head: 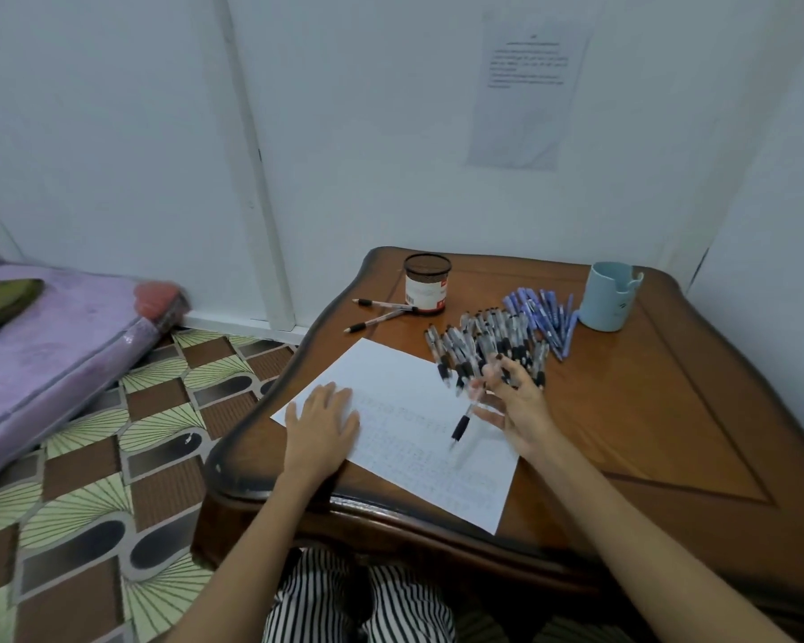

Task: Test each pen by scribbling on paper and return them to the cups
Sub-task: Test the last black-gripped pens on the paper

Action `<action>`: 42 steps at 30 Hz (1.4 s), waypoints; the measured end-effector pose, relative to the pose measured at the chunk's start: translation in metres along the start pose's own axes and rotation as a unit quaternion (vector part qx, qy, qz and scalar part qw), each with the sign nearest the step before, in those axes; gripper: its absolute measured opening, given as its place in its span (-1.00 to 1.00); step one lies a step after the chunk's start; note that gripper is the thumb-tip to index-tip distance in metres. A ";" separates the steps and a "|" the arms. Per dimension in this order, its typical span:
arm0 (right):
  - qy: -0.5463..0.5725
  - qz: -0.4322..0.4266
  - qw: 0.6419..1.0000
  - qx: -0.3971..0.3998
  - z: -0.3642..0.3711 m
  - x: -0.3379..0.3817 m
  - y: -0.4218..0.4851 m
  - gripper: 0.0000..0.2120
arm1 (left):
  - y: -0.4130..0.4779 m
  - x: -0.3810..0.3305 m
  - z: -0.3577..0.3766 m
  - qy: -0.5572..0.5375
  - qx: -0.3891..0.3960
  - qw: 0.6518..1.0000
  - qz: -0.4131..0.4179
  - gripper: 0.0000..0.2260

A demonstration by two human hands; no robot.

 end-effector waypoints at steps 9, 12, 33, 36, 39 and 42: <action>0.129 0.028 0.991 -0.028 0.002 -0.025 0.025 -0.77 | 0.003 0.000 0.001 -0.013 -0.011 1.000 -0.001 -0.61; 0.072 0.013 0.997 0.004 0.010 -0.026 0.025 -0.75 | 0.002 -0.001 0.000 -0.018 -0.015 1.000 0.001 -0.61; 0.239 0.050 0.970 -0.019 -0.014 -0.021 0.011 -0.45 | 0.004 0.003 0.004 -0.021 -0.018 1.000 0.002 -0.60; 0.104 0.027 0.994 -0.006 -0.016 -0.022 0.001 -0.54 | 0.005 0.003 0.003 -0.022 -0.020 1.000 0.003 -0.60; 0.007 0.015 0.996 0.083 -0.013 -0.020 -0.005 -0.55 | 0.005 0.003 0.004 -0.024 -0.019 1.000 0.003 -0.61; -0.095 -0.019 0.989 0.108 -0.006 -0.016 -0.007 -0.79 | 0.005 0.004 0.004 -0.028 -0.023 0.999 0.002 -0.61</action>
Point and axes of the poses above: each hand's wrist, its own y-axis towards the middle knuckle, its own z-axis out of the palm, x = y × z, the point moved 4 cm from there along y, towards the middle knuckle, and after that the axes turned 8 degrees about -y, right-handed, at the moved point
